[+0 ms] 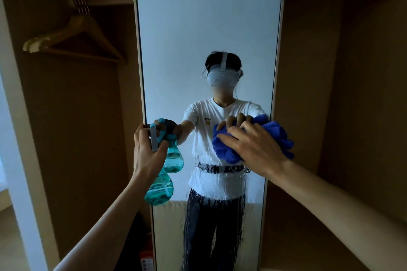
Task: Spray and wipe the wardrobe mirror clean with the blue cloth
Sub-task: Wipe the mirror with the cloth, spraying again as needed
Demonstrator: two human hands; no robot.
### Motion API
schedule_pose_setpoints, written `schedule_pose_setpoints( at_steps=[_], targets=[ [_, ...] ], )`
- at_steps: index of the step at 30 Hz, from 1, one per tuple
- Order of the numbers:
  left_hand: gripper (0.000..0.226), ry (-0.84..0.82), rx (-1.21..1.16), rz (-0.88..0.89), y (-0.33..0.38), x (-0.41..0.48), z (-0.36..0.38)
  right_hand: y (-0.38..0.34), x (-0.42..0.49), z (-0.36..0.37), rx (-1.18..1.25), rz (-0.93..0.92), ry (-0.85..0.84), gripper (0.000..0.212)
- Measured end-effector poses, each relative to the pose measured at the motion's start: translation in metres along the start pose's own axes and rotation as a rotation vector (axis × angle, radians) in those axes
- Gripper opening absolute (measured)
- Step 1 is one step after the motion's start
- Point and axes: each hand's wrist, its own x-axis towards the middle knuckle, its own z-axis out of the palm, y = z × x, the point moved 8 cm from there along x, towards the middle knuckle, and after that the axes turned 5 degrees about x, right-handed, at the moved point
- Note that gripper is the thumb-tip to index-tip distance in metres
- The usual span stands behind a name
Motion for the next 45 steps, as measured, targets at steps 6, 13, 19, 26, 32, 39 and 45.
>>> schedule_pose_setpoints(
  at_steps=[6,13,19,26,32,39,45],
  targets=[
    [0.045,0.005,0.020,0.000,0.003,0.001,-0.003,0.045,0.031,-0.050,-0.023,0.112,0.136,0.056],
    [0.048,0.006,0.021,0.014,0.001,0.000,-0.002,0.069,0.037,-0.068,-0.028,0.096,0.164,0.059],
    [0.063,-0.005,0.002,0.039,0.002,-0.002,0.000,0.052,-0.007,-0.030,0.023,0.093,0.173,0.054],
    [0.054,0.000,0.031,0.034,-0.001,0.000,-0.002,0.028,-0.045,0.009,0.068,0.122,0.021,0.064],
    [0.048,-0.010,0.024,0.027,-0.002,0.004,-0.006,0.053,-0.031,-0.020,0.218,0.409,0.168,0.060],
    [0.053,-0.026,-0.009,0.059,0.008,0.005,-0.013,0.085,-0.018,-0.045,0.164,0.707,0.354,0.046],
    [0.043,-0.036,-0.086,0.025,0.006,0.011,-0.016,0.081,-0.020,-0.040,0.129,0.817,0.372,0.038]
  ],
)
